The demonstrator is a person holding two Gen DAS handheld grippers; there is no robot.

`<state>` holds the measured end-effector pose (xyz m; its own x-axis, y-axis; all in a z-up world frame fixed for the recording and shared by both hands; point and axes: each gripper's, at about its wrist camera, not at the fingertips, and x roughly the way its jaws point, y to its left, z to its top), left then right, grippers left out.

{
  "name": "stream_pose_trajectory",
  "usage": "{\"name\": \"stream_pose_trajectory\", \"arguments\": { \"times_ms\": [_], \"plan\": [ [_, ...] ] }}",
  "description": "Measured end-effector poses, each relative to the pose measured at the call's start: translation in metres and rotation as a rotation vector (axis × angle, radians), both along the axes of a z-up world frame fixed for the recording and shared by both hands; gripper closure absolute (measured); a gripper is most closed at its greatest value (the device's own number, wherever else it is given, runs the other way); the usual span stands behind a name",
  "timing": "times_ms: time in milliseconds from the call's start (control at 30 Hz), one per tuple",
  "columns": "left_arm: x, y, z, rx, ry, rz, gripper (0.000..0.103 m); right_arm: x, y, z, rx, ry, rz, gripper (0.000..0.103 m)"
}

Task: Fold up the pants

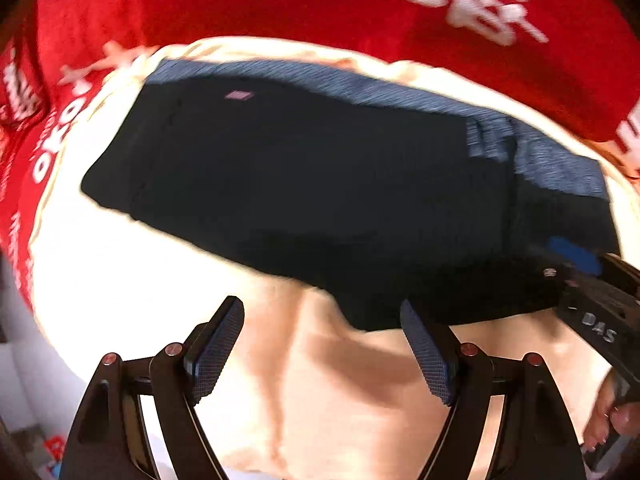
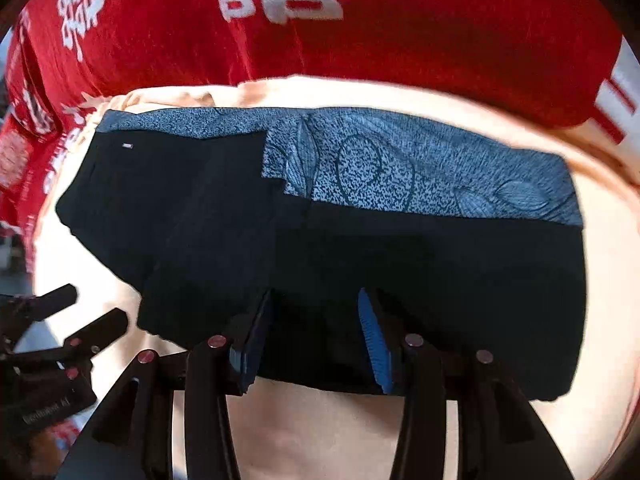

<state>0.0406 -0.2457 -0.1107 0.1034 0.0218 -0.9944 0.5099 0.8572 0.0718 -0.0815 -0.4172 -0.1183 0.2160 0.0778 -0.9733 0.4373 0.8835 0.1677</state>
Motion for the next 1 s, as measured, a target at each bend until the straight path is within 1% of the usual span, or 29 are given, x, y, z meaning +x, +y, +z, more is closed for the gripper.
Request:
{"name": "stream_pose_trajectory", "arguments": {
  "times_ms": [133, 300, 367, 400, 433, 467, 533, 633, 700, 800, 867, 1000],
  "plan": [
    [0.008, 0.017, -0.001, 0.001, 0.008, 0.019, 0.022, 0.000, 0.004, 0.004, 0.004, 0.025, -0.026, 0.055],
    [0.019, 0.033, -0.006, 0.003, 0.025, 0.010, 0.022, 0.008, 0.014, 0.007, -0.046, 0.050, -0.032, 0.055],
    [0.025, 0.039, -0.007, -0.004, 0.033, 0.012, 0.022, 0.009, 0.024, 0.010, -0.033, 0.055, -0.017, 0.055],
    [0.028, 0.044, -0.007, -0.009, 0.038, 0.013, 0.022, 0.010, 0.032, 0.012, -0.055, 0.065, 0.002, 0.055],
    [0.032, 0.048, -0.007, -0.015, 0.043, 0.017, 0.022, 0.013, 0.042, 0.015, -0.105, 0.069, 0.029, 0.054],
    [0.035, 0.050, -0.007, -0.019, 0.045, 0.020, 0.022, 0.013, 0.047, 0.018, -0.116, 0.070, 0.040, 0.054],
    [0.043, 0.057, -0.007, -0.035, 0.050, 0.027, 0.022, 0.017, 0.055, 0.020, -0.116, 0.080, 0.031, 0.052],
    [0.051, 0.066, -0.007, -0.051, 0.053, 0.036, 0.022, 0.022, 0.061, 0.022, -0.140, 0.106, 0.012, 0.052],
    [0.059, 0.072, -0.008, -0.063, 0.058, 0.049, 0.022, 0.025, 0.062, 0.026, -0.131, 0.106, 0.000, 0.052],
    [0.068, 0.079, -0.009, -0.077, 0.064, 0.066, 0.022, 0.028, 0.071, 0.035, -0.140, 0.096, 0.027, 0.052],
    [0.074, 0.084, -0.010, -0.081, 0.066, 0.075, 0.022, 0.033, 0.079, 0.035, -0.155, 0.104, 0.058, 0.052],
    [0.084, 0.093, -0.012, -0.090, 0.068, 0.090, 0.022, 0.044, 0.086, 0.028, -0.155, 0.123, 0.071, 0.052]
  ]
}}
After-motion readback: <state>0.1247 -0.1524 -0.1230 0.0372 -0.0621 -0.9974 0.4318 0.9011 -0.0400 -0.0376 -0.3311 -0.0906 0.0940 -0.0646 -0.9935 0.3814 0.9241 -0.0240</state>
